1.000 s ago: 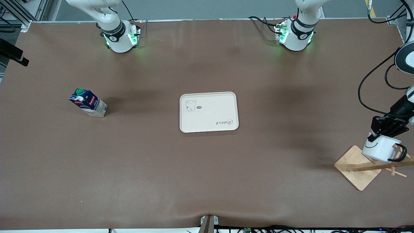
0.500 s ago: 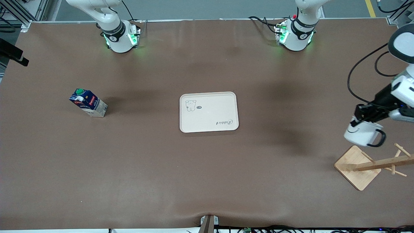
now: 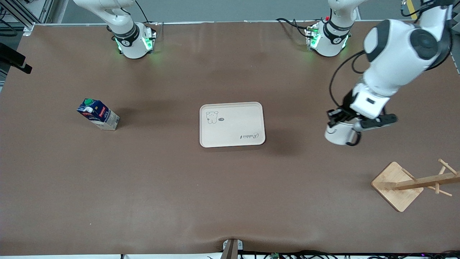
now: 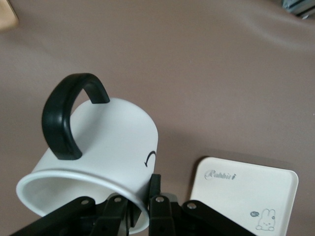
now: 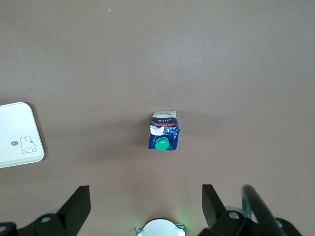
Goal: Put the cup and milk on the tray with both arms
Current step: 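Lift the white mug off the stand peg with the left gripper, then carry the mug onto the tray while the right gripper reaches the milk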
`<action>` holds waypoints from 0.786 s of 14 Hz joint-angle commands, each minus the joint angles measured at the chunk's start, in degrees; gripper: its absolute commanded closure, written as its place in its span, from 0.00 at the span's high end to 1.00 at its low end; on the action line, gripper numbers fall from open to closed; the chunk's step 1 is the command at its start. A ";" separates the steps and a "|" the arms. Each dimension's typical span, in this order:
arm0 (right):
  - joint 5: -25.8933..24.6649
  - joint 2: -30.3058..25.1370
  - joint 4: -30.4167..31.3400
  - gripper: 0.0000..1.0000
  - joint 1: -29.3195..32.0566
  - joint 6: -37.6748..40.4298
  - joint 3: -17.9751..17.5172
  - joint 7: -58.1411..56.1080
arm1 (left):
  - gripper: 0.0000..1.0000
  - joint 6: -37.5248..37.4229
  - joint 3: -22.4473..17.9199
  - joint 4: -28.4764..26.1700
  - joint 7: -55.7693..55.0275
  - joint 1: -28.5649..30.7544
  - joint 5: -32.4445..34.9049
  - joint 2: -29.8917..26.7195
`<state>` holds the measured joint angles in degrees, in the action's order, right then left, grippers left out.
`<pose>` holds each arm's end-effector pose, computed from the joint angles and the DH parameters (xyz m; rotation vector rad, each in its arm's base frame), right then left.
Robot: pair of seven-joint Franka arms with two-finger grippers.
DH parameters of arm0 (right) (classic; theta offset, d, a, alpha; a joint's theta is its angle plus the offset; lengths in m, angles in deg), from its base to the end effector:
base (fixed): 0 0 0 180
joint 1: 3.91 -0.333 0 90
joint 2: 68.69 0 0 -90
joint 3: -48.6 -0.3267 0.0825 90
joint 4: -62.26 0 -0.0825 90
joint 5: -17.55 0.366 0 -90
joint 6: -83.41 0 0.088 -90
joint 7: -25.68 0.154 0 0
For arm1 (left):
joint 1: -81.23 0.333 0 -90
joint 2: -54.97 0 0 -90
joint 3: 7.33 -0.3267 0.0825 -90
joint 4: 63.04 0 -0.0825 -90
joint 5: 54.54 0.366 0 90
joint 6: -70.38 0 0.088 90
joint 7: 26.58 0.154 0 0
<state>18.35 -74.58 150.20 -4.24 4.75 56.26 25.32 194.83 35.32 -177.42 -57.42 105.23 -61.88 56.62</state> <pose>0.4745 -0.0626 0.6394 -3.1035 0.1836 0.0903 0.5339 -0.1883 0.4363 2.9274 0.4108 0.1261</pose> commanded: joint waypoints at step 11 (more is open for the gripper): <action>-0.26 8.09 -0.57 1.00 0.59 -0.27 -0.89 -0.16 | 0.00 -0.78 2.35 10.83 -36.11 -21.26 8.30 27.33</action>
<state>18.36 -68.42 150.68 -4.08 4.52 55.97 25.29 194.97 37.86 -171.52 -88.89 86.34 -55.32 77.41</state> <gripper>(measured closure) 0.000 0.912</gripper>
